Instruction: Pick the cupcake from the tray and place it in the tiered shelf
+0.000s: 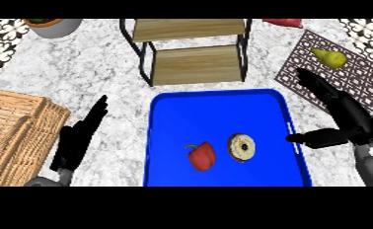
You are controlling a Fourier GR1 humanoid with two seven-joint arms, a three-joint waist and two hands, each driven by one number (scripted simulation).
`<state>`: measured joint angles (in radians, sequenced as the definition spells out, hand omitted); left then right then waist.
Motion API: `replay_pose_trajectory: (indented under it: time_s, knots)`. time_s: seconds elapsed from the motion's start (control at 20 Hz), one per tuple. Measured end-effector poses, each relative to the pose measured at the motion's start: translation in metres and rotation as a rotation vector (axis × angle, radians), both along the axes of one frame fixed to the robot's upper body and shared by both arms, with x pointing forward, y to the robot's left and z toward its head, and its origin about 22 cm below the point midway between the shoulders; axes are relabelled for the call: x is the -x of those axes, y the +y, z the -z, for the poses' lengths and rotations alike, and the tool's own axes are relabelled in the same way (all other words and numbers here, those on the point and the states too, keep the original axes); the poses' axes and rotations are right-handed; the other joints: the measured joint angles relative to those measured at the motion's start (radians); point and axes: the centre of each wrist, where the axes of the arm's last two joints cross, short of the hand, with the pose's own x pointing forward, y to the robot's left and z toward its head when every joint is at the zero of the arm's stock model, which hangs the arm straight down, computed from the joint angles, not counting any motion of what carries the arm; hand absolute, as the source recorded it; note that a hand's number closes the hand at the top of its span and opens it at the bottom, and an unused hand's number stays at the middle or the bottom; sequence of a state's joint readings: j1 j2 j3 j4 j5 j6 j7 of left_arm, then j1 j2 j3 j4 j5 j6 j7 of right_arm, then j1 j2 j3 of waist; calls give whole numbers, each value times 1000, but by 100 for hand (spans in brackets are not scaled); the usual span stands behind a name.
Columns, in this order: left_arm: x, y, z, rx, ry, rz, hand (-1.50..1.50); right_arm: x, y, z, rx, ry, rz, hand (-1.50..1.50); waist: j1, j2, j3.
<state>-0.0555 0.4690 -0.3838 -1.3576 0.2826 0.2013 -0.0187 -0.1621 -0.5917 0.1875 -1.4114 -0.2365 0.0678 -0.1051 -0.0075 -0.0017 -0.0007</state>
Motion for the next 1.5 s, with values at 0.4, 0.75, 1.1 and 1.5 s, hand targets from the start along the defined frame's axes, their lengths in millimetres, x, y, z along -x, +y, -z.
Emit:
replay_pose_trajectory:
  time_s: [0.4,0.75,1.1,1.5]
  knots:
    - [0,-3,2,-4,3,5,0,14,34,-60,326,131,-205,-150,1,-5,-3]
    - [0,-7,6,1,8,18,0,23,76,-95,835,116,-136,-150,16,-5,-5]
    - [-3,-9,4,0,12,25,0,33,158,-78,986,167,-117,-150,21,0,-2]
    - [-9,-7,5,4,4,15,0,37,208,-56,1008,244,-148,-150,13,1,0]
